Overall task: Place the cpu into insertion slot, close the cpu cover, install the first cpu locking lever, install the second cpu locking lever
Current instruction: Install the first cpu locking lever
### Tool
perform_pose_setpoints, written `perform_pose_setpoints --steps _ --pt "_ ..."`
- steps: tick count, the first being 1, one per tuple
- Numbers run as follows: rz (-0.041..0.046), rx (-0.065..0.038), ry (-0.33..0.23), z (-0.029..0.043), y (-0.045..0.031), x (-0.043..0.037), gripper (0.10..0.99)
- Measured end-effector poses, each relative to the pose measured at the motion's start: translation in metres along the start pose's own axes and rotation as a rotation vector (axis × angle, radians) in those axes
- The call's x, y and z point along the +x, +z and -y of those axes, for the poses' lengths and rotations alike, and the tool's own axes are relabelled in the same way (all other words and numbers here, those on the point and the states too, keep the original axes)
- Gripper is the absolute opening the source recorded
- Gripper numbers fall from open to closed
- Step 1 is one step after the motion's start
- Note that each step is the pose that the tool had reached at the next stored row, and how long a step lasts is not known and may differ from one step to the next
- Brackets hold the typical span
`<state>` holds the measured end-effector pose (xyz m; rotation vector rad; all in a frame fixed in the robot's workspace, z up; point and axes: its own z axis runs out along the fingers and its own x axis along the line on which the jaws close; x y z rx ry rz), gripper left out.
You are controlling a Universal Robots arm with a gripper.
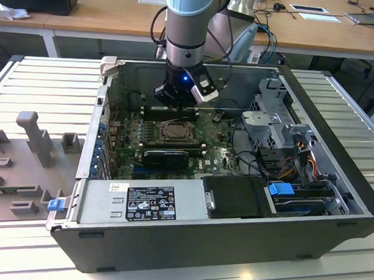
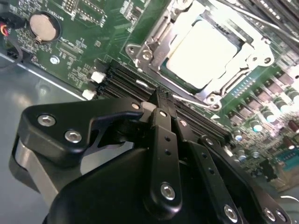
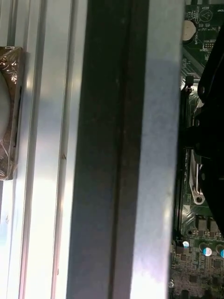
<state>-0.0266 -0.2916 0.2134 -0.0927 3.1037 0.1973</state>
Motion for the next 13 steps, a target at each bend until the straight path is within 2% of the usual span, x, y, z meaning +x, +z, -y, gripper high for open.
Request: perform_pose_setpoints --steps 4,13 --pt "0.0000 0.001 0.000 0.0005 0.0026 -0.0033 0.106" --pt "0.0004 0.001 0.005 0.0020 0.0086 -0.0040 0.106"
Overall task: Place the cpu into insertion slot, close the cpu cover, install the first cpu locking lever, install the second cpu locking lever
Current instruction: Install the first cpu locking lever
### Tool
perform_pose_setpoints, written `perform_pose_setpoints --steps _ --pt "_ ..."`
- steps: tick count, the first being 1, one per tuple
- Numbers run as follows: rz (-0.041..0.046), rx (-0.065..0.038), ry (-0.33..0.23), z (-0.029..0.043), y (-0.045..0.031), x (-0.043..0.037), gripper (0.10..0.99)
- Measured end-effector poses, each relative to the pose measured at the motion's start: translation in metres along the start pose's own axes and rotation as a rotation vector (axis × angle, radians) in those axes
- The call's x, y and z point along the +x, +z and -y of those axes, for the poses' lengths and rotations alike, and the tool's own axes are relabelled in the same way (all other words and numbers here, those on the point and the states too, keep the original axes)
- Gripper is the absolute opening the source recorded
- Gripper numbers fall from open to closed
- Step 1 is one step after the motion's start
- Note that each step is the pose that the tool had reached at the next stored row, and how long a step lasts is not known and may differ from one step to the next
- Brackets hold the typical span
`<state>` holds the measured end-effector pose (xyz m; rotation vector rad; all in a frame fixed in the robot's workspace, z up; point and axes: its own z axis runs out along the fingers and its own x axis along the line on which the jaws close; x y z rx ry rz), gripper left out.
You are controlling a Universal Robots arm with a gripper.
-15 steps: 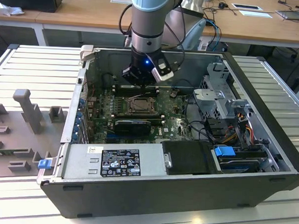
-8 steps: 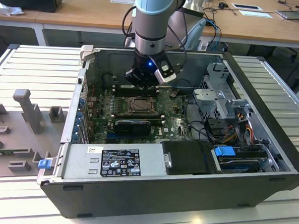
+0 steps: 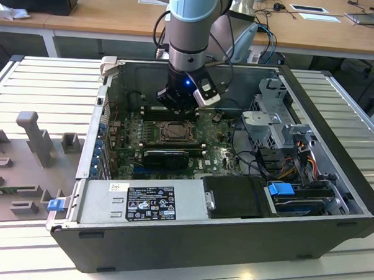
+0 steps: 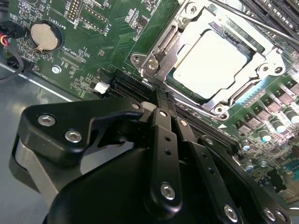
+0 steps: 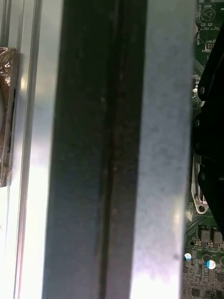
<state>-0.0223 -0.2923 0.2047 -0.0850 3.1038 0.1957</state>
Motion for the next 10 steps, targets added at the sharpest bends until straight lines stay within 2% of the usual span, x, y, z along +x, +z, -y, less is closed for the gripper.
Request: perform_pose_setpoints --steps 10 --pt "0.0014 0.004 0.010 0.0010 0.0026 -0.0012 0.106"
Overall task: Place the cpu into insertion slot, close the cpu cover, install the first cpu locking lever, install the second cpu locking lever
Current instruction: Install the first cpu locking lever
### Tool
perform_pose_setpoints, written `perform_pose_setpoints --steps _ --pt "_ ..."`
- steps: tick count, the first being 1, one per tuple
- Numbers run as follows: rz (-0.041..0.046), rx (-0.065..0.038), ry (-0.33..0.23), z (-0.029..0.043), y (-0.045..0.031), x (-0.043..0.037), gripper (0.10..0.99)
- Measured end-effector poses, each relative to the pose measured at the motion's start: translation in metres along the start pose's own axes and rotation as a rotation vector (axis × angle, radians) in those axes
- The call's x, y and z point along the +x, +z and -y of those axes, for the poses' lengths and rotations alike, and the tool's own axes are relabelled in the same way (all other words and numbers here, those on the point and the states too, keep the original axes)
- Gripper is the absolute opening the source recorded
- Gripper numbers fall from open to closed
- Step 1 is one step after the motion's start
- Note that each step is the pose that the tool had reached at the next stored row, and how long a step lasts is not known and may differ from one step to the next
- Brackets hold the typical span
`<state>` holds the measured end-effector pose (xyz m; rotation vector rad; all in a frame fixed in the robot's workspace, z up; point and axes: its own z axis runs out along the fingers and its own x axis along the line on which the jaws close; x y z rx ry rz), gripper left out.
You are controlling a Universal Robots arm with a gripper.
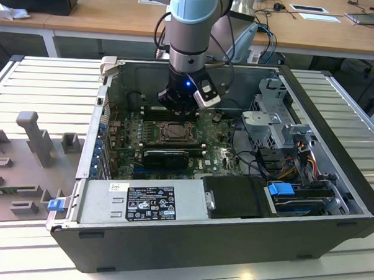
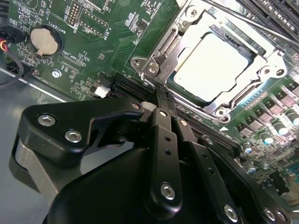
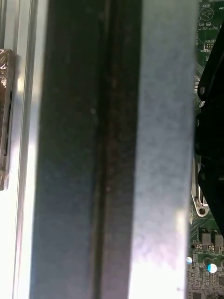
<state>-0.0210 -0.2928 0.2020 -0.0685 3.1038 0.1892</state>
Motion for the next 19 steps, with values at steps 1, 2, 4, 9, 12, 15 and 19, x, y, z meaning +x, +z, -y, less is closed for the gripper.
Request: perform_pose_setpoints --steps 1,2,4,9,12,15,19 --pt "0.0000 0.000 0.001 0.0002 0.0003 0.0000 0.106" --pt "-0.0001 0.000 0.001 0.0003 0.0006 0.0000 0.106" --pt "-0.0002 0.000 0.001 0.0005 0.0008 -0.0001 0.106" --pt "0.0000 -0.001 0.001 0.0005 0.0010 -0.0001 0.106" --pt "0.0000 -0.004 0.001 0.0005 0.0009 -0.0002 0.106" --pt "0.0006 -0.012 0.001 0.0004 0.0009 -0.0002 0.106" --pt "0.0004 -0.009 0.001 -0.0009 -0.0099 -0.0006 0.106"
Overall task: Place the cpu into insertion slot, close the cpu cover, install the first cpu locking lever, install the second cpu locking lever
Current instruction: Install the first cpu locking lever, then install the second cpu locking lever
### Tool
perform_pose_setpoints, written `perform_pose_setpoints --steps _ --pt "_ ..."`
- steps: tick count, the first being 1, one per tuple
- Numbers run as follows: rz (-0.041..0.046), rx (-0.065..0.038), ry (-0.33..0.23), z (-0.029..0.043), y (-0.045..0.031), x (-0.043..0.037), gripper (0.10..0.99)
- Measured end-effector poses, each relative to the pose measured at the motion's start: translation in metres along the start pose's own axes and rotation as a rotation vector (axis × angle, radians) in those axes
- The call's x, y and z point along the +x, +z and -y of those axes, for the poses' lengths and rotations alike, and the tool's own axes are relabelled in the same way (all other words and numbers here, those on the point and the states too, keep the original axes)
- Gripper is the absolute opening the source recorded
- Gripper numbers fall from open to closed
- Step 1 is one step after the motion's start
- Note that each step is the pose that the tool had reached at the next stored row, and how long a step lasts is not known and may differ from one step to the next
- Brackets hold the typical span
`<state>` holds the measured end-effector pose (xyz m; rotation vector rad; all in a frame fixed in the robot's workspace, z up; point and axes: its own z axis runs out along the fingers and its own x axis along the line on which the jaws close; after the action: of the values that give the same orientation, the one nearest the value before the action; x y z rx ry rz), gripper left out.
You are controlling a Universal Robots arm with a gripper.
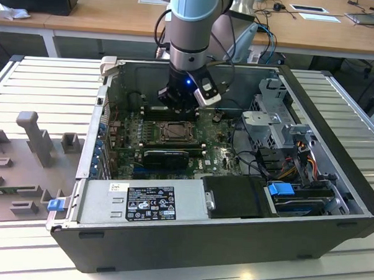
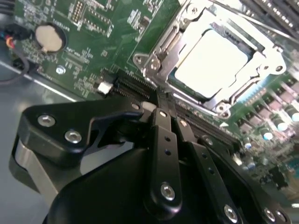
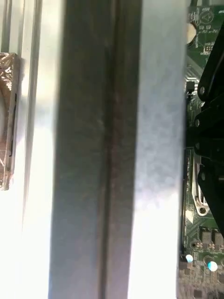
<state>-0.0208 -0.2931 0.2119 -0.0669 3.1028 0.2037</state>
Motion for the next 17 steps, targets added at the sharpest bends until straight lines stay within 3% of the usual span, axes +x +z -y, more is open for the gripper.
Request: perform_pose_setpoints --steps 3,17 --pt "-0.0001 0.007 0.000 -0.0004 -0.0033 -0.0002 0.106" --pt "-0.0003 0.008 0.000 0.0063 -0.0043 0.0000 0.106"
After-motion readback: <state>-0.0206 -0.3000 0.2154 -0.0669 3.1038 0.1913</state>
